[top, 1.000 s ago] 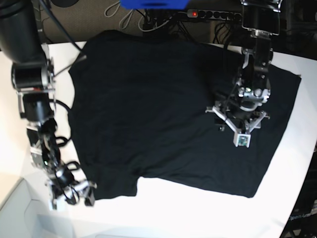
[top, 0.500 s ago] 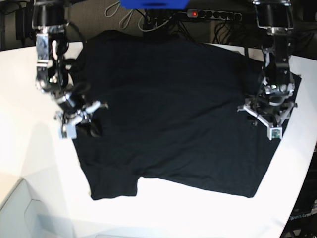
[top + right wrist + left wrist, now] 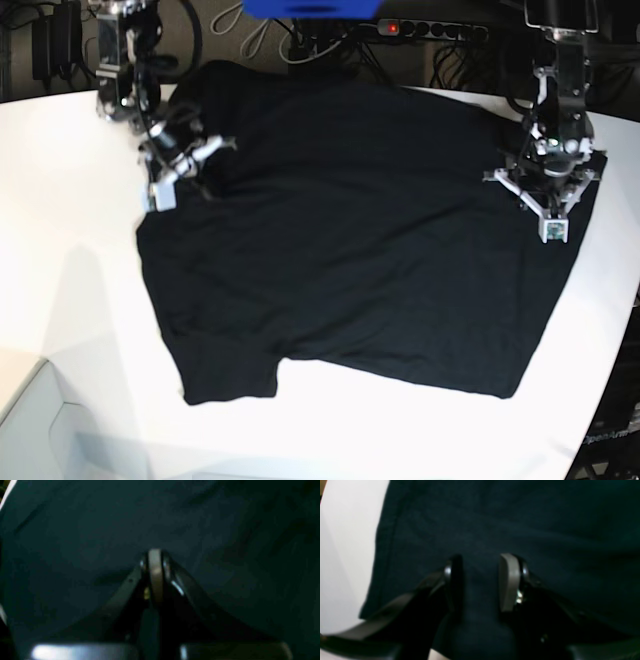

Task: Layout the t-shirt on the table in an organized manner, then fold the t-shirt properly
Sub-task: 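Move both grippers to the shoulder corners of the shirt and grasp them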

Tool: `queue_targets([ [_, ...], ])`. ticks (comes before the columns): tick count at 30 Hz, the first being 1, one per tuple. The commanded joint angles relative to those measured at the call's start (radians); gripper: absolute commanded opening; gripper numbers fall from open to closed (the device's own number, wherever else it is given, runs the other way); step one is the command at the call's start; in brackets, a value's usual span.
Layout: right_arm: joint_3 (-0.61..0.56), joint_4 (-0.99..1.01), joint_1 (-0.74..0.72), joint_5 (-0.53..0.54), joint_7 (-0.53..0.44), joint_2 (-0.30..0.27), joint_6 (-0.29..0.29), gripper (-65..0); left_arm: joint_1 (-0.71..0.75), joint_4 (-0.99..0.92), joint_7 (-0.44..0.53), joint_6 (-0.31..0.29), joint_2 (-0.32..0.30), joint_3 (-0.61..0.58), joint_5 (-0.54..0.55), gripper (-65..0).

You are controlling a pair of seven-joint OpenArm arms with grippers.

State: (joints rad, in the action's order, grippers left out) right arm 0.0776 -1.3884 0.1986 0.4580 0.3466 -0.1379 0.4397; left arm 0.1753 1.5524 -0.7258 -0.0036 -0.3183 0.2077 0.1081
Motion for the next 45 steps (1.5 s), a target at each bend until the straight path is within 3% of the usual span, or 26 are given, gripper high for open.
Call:
queue_targets([
  [1, 0.006, 0.031, -0.031, -0.018, 0.016, -0.024, -0.018, -65.0, -0.009, 0.016, 0.019, 0.004, -0.012, 0.006, -0.003, -41.4],
  [9, 0.008, 0.274, -0.278, -0.018, 0.015, -0.090, -0.018, -65.0, -0.016, 0.015, 0.024, 0.004, 0.032, 0.123, 0.006, -41.4],
  [16, 0.008, 0.172, -0.302, -0.018, 0.024, -0.099, -0.018, -65.0, -0.020, 0.030, 0.018, 0.004, 0.048, 0.167, 0.006, -41.4],
  [21, 0.009, -0.022, -0.198, -0.018, 0.026, -0.095, -0.020, -65.0, 0.003, 0.052, 0.016, 0.004, 0.058, 0.167, 0.006, -41.4],
  [26, 0.011, -0.184, -0.074, -0.018, 0.026, -0.096, -0.020, -65.0, 0.119, 0.128, 0.016, 0.004, 0.087, 0.161, 0.008, -41.4],
  [30, 0.011, -0.223, -0.001, -0.018, 0.026, -0.095, -0.020, -65.0, 0.149, 0.090, 0.016, 0.004, 0.112, 0.161, 0.006, -41.4],
  [36, 0.011, -0.266, 0.075, -0.017, 0.026, -0.096, -0.020, -65.0, 0.080, -0.082, 0.025, 0.004, 0.078, 0.164, 0.006, -41.4],
  [45, 0.058, -0.271, 0.187, -0.017, 0.026, -0.093, -0.020, -65.0, 0.037, -0.053, 0.016, 0.004, 0.077, 0.160, 0.006, -41.4],
])
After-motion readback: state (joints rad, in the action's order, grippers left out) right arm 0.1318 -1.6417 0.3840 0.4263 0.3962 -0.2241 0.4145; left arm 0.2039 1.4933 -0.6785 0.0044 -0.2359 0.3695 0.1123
